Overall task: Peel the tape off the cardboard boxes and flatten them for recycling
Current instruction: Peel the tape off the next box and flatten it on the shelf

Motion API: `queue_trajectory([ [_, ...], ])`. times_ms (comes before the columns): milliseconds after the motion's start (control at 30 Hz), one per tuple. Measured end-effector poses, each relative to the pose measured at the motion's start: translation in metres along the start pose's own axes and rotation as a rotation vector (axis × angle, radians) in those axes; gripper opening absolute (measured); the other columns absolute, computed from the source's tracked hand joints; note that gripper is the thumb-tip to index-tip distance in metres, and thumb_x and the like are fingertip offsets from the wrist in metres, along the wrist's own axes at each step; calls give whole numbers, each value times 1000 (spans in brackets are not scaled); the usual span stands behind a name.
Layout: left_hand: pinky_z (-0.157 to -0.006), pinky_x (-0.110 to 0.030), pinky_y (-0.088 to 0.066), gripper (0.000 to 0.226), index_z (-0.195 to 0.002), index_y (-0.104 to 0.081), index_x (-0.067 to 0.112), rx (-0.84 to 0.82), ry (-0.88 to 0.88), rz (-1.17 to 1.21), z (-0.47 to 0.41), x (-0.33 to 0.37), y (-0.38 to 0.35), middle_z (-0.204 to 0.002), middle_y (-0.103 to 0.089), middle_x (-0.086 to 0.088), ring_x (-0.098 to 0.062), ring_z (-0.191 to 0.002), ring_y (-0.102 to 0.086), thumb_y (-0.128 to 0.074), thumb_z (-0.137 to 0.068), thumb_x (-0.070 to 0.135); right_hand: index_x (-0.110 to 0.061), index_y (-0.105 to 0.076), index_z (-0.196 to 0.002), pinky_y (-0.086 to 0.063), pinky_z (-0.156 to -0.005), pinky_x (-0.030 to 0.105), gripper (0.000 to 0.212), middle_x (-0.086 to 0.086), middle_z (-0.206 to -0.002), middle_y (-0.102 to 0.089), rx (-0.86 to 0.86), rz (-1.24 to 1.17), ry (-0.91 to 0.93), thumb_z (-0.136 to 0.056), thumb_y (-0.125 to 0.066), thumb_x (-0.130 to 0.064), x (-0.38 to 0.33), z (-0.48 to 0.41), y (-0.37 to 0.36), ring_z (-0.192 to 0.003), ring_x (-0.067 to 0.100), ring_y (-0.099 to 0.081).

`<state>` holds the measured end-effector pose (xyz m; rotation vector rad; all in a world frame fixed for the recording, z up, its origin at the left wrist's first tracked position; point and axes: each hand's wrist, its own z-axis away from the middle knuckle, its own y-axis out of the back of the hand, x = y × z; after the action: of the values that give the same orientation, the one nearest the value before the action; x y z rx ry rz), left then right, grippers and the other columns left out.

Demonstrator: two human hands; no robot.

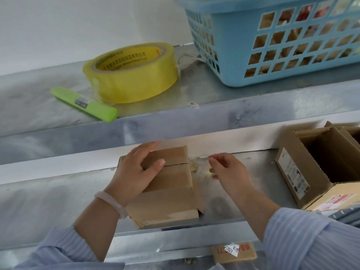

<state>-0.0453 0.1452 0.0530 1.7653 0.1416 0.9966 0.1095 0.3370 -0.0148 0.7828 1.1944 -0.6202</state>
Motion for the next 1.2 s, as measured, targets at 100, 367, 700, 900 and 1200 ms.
queue_trajectory([
  [100, -89, -1, -26, 32, -121, -56, 44, 269, -12, 78, 8, -6, 12, -120, -52, 22, 17, -108, -40, -61, -90, 36, -36, -66, -84, -57, -77, 32, 9, -16, -81, -69, -131, 140, 145, -90, -60, -38, -20, 14, -16, -80, 4, -65],
  [367, -82, -33, -47, 14, -98, -63, 25, 465, 391, 241, 45, -70, 36, -106, -64, 0, -12, -87, -58, -56, -93, 14, -41, -61, -83, -58, -79, 34, 11, -21, -81, -68, -133, 238, 160, -89, -61, -32, -31, 35, -34, -81, 3, -65],
  [700, -66, -22, -57, 30, -92, -77, 32, 34, 429, 744, 72, -99, 62, -94, -74, 2, -12, -84, -71, -61, -91, 7, -46, -67, -97, -57, -78, 25, 27, -29, -97, -68, -277, 208, 147, -85, -68, -22, -49, 65, -55, -86, -3, -67],
  [900, -74, -18, -50, 82, -138, -33, 51, -325, 275, 394, 75, -117, 84, -131, -41, 16, -8, -100, -59, -77, -69, 50, -59, -39, -126, -47, -79, 14, 81, -30, -123, -46, -552, 466, 137, -56, -79, -67, -67, 89, -67, -102, -9, -55],
  [1200, -83, -29, -52, 109, -138, -13, 49, -242, 238, 65, 70, -94, 65, -121, -27, 10, -16, -102, -50, -70, -48, 69, -36, -15, -138, -49, -91, 37, 105, 1, -134, -40, -250, 880, 130, -55, -71, -67, -77, 108, -124, -116, 23, -49],
])
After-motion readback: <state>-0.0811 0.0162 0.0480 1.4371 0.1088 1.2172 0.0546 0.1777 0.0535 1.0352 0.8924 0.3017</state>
